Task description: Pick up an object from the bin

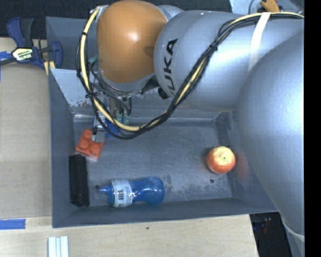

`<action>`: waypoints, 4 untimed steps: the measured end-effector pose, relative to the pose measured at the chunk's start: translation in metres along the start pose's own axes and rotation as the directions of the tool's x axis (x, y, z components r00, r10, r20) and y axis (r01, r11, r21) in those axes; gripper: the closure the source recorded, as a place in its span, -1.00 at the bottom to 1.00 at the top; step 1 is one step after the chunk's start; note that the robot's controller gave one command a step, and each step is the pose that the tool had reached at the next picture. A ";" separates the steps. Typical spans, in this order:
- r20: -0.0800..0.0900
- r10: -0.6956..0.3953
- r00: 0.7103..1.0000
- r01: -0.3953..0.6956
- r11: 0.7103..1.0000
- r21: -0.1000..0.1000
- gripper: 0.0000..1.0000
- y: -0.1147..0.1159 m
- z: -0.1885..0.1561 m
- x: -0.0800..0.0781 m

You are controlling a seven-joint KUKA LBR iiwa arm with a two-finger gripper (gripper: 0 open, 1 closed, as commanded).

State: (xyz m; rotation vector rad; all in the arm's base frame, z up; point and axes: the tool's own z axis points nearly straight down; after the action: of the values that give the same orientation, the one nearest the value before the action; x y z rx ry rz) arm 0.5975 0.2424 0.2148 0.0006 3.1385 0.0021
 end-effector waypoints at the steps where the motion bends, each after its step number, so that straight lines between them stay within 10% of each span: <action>1: 0.002 -0.127 0.992 0.127 0.992 0.000 -1.00 0.002 0.088 0.007; 4: 0.006 -0.093 0.996 0.093 0.996 -0.004 -1.00 -0.017 0.145 -0.009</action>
Offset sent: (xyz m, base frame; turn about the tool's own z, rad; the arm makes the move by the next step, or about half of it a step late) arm -0.0048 0.0021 -0.0548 -0.1245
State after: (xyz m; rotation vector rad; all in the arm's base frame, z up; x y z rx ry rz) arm 0.6074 0.2259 0.0694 -0.1449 3.1290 0.0086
